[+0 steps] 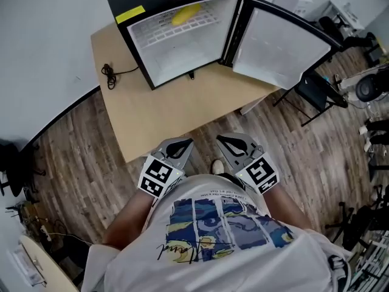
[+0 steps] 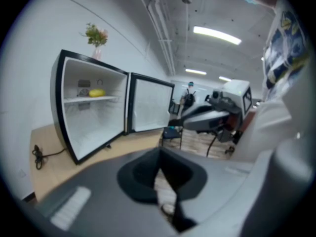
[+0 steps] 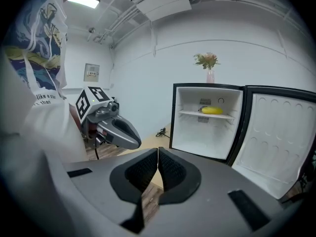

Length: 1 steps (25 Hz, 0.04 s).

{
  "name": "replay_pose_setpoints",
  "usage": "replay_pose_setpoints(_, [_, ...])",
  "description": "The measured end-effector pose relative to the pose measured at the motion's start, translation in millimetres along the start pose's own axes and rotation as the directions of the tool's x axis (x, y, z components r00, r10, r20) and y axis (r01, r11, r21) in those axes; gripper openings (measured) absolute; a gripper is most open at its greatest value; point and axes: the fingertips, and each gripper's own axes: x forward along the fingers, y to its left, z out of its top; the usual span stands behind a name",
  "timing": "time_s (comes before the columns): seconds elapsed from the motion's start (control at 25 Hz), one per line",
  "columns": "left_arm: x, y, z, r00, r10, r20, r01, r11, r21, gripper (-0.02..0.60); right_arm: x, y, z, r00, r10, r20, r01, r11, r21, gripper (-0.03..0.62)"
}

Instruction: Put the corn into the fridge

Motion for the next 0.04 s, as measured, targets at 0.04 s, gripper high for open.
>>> replay_pose_setpoints(0.04, [-5.9, 2.1, -3.3, 1.000, -0.003, 0.003, 0.003, 1.000, -0.004, 0.009, 2.7, 5.2, 0.6, 1.000, -0.005, -0.006, 0.005, 1.000, 0.002, 0.012])
